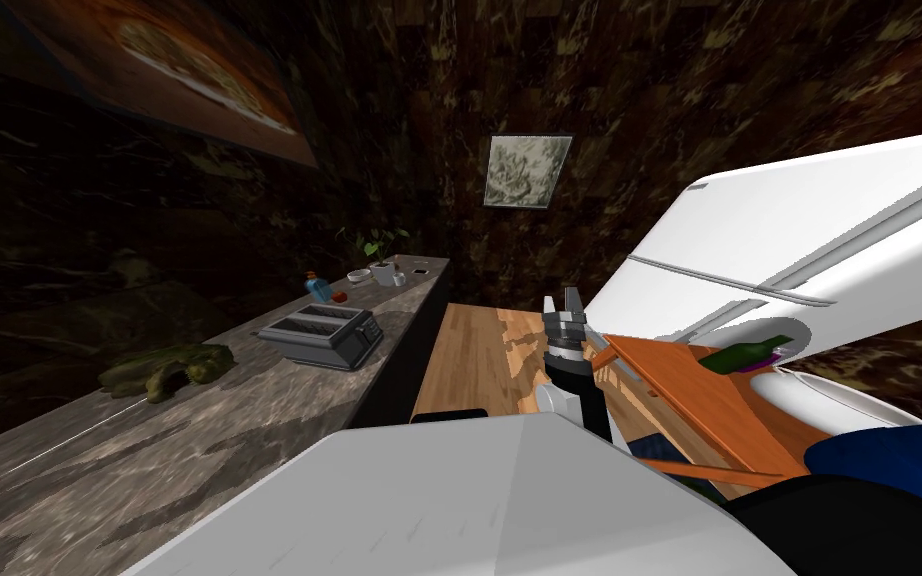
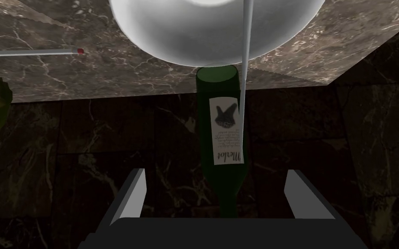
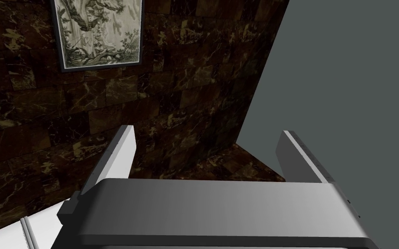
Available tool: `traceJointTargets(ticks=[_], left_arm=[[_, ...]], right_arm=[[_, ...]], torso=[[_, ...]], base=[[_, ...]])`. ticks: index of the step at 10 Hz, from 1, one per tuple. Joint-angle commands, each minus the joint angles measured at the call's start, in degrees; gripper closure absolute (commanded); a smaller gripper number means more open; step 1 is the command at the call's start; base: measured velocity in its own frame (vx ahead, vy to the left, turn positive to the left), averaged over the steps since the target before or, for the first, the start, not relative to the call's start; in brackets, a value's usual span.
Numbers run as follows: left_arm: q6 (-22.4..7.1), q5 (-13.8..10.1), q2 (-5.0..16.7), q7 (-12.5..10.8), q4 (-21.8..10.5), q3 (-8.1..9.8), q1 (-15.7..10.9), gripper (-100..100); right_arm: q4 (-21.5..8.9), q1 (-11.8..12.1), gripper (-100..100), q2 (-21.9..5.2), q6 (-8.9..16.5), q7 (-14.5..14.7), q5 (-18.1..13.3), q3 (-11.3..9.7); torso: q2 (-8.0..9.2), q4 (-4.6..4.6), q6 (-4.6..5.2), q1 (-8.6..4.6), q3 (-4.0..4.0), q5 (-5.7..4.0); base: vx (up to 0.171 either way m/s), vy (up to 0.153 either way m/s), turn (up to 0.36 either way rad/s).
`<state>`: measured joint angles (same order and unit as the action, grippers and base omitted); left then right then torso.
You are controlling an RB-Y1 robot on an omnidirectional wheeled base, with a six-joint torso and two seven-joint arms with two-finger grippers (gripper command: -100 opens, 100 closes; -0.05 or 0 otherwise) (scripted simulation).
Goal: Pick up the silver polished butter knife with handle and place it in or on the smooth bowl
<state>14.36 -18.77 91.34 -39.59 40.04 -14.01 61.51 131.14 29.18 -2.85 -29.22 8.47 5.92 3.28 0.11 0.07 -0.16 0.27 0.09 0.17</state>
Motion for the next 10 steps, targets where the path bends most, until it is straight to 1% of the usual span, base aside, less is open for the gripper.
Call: traceJointTargets(ticks=[1, 3, 4, 5, 10], left_arm=[[-0.6, -0.9, 1.0, 0.2, 1.7, 1.7, 2.3, -100], [-0.3, -1.9, 3.6, -1.4, 2.6, 1.71, 4.1, -100], [-0.2, -1.5, 2.8, -1.1, 1.9, 1.15, 3.1, -100], [-0.2, -1.5, 3.0, -1.3, 1.9, 1.1, 3.1, 0], [-0.2, -1.5, 3.0, -1.3, 1.9, 1.11, 3.1, 0]], right_arm=[[0.0, 0.0, 0, 0.0, 0.0, 0.0, 0.0, 0.0], [0.0, 0.0, 0, 0.0, 0.0, 0.0, 0.0, 0.0], [0.0, 0.0, 0, 0.0, 0.0, 0.0, 0.0, 0.0], [0.0, 0.0, 0, 0.0, 0.0, 0.0, 0.0, 0.0], [0.0, 0.0, 0, 0.0, 0.0, 0.0, 0.0, 0.0]], torso=[[0.0, 0.0, 0.0, 0.0, 0.0, 0.0], [-0.03, -0.01, 0.01, 0.03, -0.02, 0.01], [-0.02, -0.01, 0.01, 0.03, -0.01, 0.01], [-0.03, -0.01, 0.01, 0.05, -0.02, 0.02], [-0.06, -0.01, 0.01, 0.09, -0.03, 0.03]], base=[[-0.012, -0.013, 0.018], [-0.014, -0.013, 0.038], [-0.007, -0.007, 0.01], [0.0, 0.0, 0.0], [0.0, 0.0, 0.0]])
